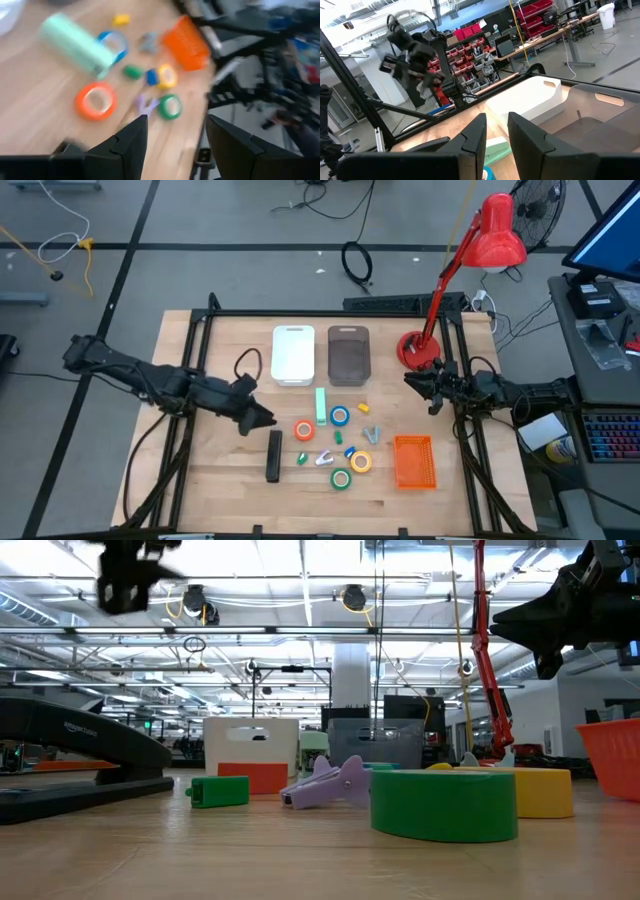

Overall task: Pick and place Stapler, Stapler remover, tape
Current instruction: Put the black stapler into the white bin

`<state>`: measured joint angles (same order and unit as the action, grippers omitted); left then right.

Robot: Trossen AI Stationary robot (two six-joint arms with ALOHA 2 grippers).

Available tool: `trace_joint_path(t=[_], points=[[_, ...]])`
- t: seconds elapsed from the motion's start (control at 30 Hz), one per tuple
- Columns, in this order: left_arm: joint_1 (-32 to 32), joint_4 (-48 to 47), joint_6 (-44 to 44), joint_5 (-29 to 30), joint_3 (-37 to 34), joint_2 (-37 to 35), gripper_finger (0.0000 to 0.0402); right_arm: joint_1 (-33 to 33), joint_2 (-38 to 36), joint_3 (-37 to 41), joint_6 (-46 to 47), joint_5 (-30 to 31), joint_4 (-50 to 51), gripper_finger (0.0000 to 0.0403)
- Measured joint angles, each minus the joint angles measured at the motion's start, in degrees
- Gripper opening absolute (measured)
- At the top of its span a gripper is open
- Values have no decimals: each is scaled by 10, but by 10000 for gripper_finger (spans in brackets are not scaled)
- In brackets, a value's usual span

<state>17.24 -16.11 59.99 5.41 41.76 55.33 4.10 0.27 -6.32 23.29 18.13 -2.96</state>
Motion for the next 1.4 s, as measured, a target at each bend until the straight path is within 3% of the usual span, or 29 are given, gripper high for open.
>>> trace_joint_path(t=[0.2, 0.4, 0.47, 0.57, 0.9, 1.1, 1.4], points=[[28, -34, 59, 45, 23, 57, 202, 0, 0, 0, 0, 0, 0, 73], [26, -285, 156, 16, 110, 141, 202, 0, 0, 0, 0, 0, 2, 73], [24, -318, 185, -3, 123, 164, 202, 0, 0, 0, 0, 0, 2, 73], [20, -301, 196, -25, 123, 190, 202, 0, 0, 0, 0, 0, 2, 73], [15, -207, 150, -24, 123, 219, 202, 0, 0, 0, 0, 0, 2, 73], [15, -213, 193, -34, 124, 219, 206, 0, 0, 0, 0, 0, 2, 73], [15, -212, 209, -39, 123, 219, 295, 0, 0, 0, 0, 0, 2, 73]])
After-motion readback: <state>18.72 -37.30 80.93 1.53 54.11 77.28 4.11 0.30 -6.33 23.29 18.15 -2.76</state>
